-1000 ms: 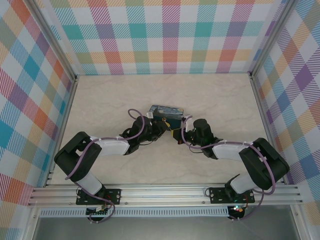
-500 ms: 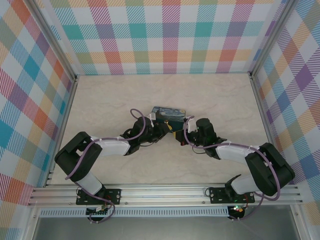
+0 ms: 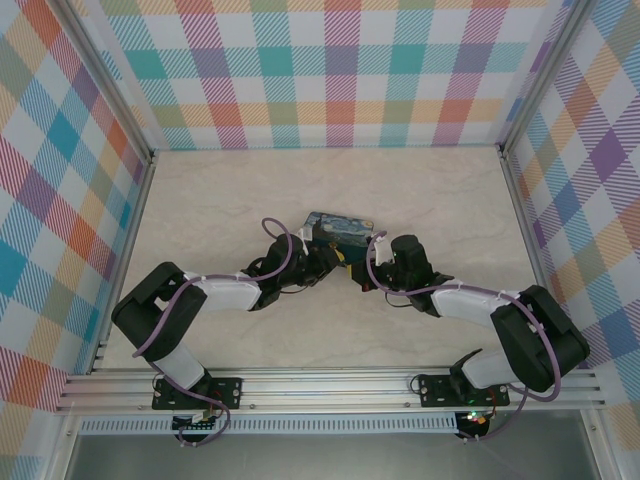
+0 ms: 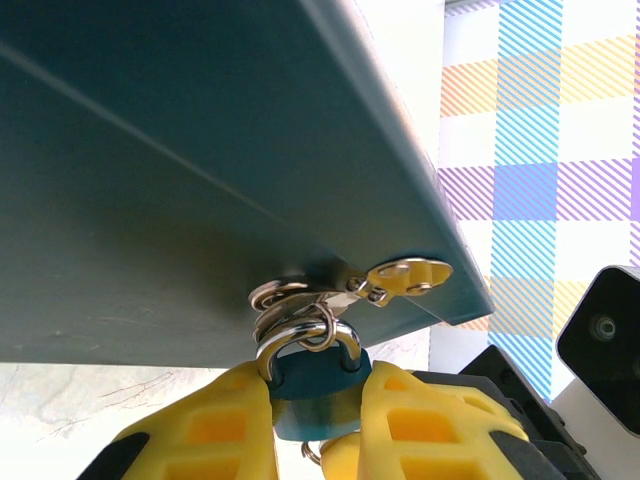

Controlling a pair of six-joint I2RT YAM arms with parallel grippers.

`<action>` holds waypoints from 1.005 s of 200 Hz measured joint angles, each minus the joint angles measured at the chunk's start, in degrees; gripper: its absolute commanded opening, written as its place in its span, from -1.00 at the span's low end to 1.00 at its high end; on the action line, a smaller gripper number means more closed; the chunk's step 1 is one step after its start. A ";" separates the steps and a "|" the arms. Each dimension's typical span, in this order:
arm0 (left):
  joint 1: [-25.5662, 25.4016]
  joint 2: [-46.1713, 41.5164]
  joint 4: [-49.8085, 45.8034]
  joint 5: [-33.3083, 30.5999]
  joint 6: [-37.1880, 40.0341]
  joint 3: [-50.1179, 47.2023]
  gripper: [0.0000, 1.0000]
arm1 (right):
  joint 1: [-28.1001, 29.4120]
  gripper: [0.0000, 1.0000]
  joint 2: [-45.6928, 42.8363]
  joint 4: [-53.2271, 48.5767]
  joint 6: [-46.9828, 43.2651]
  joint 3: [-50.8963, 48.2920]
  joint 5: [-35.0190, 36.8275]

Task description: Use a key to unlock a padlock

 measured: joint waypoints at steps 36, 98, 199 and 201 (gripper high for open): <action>0.00 0.20 0.09 -0.33 0.00 0.31 -0.63 | -0.17 -1.00 0.55 0.15 -0.07 0.59 -0.22; 0.02 1.42 0.15 -2.60 0.00 0.85 -0.63 | -0.44 -1.00 3.13 -1.03 -2.64 2.99 -0.13; -0.22 1.92 1.03 -1.55 -0.22 1.86 -0.63 | -2.75 -1.00 0.81 -5.88 -5.97 4.11 -2.67; -0.24 1.92 1.03 -1.53 -0.24 1.88 -0.63 | -2.80 -1.00 0.70 -6.03 -5.97 4.11 -2.75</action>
